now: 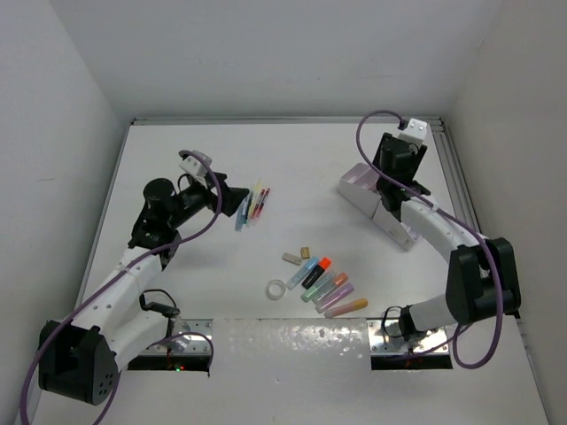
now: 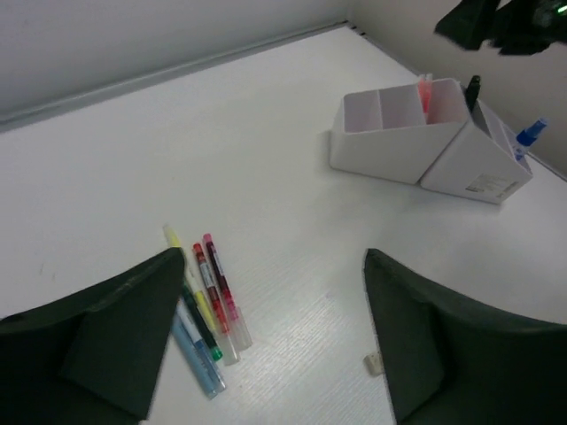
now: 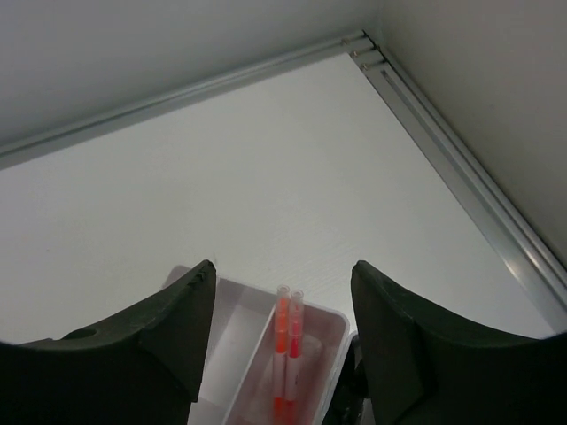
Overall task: Sort the stationery into containers
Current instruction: Place the pen in the storage box, then pick up the pen from the center of the board.
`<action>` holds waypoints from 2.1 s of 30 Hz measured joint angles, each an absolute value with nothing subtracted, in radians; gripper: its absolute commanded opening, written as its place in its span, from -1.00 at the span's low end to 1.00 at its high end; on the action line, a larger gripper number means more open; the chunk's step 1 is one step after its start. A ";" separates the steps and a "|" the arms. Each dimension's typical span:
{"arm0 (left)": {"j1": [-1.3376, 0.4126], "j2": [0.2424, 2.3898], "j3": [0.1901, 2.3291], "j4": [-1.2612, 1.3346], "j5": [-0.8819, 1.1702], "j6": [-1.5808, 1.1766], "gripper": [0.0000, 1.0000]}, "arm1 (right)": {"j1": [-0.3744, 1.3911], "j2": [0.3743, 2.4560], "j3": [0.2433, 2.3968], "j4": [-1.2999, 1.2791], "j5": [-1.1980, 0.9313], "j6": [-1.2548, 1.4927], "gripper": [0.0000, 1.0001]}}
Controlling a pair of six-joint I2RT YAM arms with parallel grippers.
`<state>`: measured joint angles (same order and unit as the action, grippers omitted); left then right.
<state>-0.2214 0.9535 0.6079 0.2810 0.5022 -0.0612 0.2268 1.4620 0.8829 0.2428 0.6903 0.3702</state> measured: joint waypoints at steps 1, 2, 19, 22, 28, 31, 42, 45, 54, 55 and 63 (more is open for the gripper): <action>-0.221 0.961 0.608 0.274 0.484 -0.074 -0.12 | 0.231 1.444 0.892 0.239 0.677 0.355 0.21; -0.221 0.973 0.611 0.260 0.466 -0.094 -0.39 | 0.236 1.428 0.901 0.232 0.666 0.339 0.11; -0.223 1.435 0.920 -0.262 0.270 0.021 -0.48 | 0.448 1.251 0.929 0.054 0.332 0.213 -0.19; -0.224 1.503 0.971 -0.307 0.261 0.055 -0.47 | 0.468 1.251 0.909 0.030 0.321 0.217 -0.18; -0.222 1.617 1.057 -0.383 0.261 0.083 -0.49 | 0.498 1.252 0.879 -0.004 0.313 0.253 -0.22; -0.211 1.621 1.062 -0.402 0.262 0.078 -0.51 | 0.527 1.290 0.921 -0.056 0.312 0.308 -0.20; -0.153 1.497 0.993 -0.400 0.213 0.111 -0.26 | 0.690 1.991 1.709 -0.347 0.311 0.527 -0.07; -0.207 1.517 0.982 -0.380 0.212 0.115 -0.28 | 0.720 2.045 1.712 -0.387 0.308 0.563 -0.07; -0.241 1.688 1.000 -0.333 0.192 0.070 -0.31 | 0.734 1.882 1.398 -0.361 0.348 0.611 -0.06; -0.245 1.700 1.000 -0.331 0.184 0.070 -0.31 | 0.730 1.855 1.367 -0.357 0.359 0.613 -0.06; -0.295 1.761 1.015 -0.305 0.143 0.065 -0.32 | 0.694 1.723 1.235 -0.315 0.402 0.639 -0.06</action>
<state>-0.2951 1.7607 1.0149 -0.3046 0.1432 0.0654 0.6941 1.7226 1.2346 -0.3149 0.4019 0.6388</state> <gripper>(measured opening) 0.346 0.470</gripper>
